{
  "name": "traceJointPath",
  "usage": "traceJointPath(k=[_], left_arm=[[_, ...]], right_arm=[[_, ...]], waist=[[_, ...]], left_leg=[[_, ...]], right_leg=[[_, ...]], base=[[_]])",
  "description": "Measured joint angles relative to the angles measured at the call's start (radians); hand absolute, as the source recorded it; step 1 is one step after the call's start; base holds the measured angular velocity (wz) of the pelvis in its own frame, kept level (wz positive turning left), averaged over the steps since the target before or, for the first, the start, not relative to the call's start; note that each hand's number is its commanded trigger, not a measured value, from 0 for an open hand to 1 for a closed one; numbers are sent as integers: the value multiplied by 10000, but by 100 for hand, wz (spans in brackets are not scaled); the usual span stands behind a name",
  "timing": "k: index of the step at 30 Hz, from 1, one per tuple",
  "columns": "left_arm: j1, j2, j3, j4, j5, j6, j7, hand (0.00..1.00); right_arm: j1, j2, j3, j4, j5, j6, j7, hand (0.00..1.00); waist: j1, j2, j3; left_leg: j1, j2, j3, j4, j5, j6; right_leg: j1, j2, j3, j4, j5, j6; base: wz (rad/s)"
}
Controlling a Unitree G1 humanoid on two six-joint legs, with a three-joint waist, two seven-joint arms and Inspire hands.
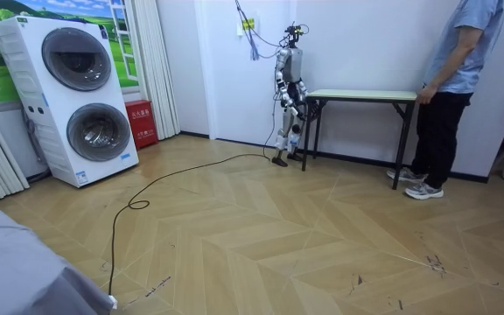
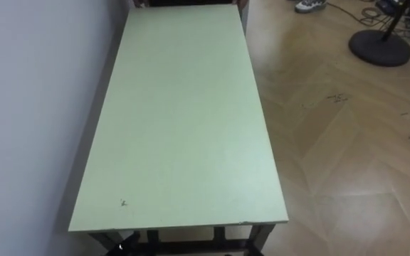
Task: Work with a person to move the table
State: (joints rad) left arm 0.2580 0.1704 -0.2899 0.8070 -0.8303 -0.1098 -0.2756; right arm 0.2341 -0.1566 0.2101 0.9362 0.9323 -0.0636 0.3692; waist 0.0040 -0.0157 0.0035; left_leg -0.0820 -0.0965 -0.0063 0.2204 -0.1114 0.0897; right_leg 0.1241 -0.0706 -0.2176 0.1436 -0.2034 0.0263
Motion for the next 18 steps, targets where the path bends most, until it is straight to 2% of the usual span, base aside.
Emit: traceJointPath(k=[4, 10, 18], left_arm=[[-50, -80, 148, 127, 179, 0, -52, 0], [-37, -83, 271, 256, 170, -25, -166, 0], [81, -233, 686, 285, 182, -53, -122, 0]], right_arm=[[-112, -2, -99, 398, 0, 11, -26, 0], [-43, -119, -768, 1198, -5, 15, -187, 0], [398, -34, -1009, 1914, -473, 21, -522, 0]], waist=[[7, 24, 15], [26, 28, 13], [21, -8, 10]], left_leg=[[27, 2, -5, -27, -37, -53], [102, -14, -114, -163, -49, -108], [166, 67, -46, -227, -46, -184]], right_leg=[[-20, 24, -31, 73, -1, 2], [-24, 40, 8, 92, -1, 2], [-40, 116, 135, 93, 1, -2]], base=[[0], [0], [-4]])
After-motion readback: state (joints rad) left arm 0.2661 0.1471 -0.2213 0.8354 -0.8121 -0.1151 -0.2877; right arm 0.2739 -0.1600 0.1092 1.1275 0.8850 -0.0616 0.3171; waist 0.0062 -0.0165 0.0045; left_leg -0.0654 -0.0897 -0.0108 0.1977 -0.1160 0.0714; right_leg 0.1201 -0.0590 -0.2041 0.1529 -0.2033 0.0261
